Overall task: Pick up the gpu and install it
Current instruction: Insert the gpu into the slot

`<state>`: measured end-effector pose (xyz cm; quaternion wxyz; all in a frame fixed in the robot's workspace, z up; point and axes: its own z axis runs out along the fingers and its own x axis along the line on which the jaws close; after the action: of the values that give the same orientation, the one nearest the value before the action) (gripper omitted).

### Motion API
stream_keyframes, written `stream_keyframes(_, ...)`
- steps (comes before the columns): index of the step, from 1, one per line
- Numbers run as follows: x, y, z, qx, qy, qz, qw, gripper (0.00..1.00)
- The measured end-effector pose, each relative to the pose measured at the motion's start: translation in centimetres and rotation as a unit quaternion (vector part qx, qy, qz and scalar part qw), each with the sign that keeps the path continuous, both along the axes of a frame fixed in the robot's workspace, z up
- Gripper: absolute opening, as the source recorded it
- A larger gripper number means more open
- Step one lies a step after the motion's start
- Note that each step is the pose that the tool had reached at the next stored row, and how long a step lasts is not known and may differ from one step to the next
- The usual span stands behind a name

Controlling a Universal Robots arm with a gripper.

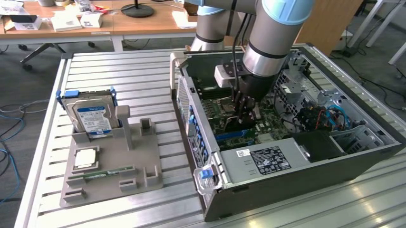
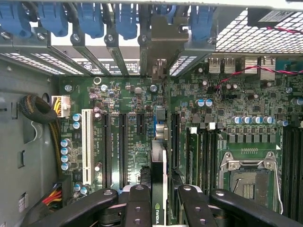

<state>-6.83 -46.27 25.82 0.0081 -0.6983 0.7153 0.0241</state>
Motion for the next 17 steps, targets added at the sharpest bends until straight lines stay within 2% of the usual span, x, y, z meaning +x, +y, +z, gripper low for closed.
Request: stream_keyframes(17, 0.19, 0.01, 0.03, 0.0, 0.0, 0.0, 1.0, 0.27)
